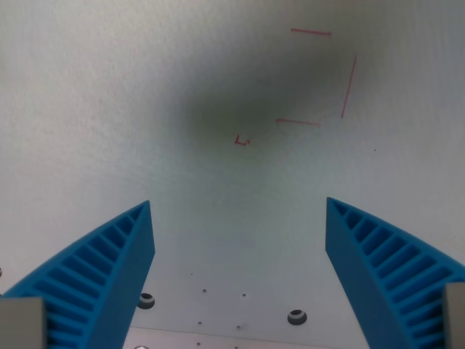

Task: Rotate around base negative x

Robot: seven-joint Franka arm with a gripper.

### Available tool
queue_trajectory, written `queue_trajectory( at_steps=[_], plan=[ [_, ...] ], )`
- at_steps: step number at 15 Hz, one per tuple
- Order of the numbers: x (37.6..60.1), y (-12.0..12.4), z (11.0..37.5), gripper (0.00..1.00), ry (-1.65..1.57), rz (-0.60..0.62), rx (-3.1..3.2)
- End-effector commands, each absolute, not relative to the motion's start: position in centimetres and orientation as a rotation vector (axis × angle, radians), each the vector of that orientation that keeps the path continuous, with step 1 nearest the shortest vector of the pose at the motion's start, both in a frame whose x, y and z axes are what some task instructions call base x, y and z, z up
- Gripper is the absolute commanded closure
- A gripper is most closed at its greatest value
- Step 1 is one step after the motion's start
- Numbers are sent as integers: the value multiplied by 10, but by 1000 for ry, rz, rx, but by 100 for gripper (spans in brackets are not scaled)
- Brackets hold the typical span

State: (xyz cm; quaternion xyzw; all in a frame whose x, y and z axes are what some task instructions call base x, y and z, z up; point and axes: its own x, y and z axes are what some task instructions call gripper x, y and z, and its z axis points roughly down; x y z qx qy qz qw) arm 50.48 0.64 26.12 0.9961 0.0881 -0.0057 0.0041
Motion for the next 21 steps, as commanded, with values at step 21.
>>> queue_trajectory(
  at_steps=[21],
  plan=[
    [505,6,263,0,252,-45,2878]
  ],
)
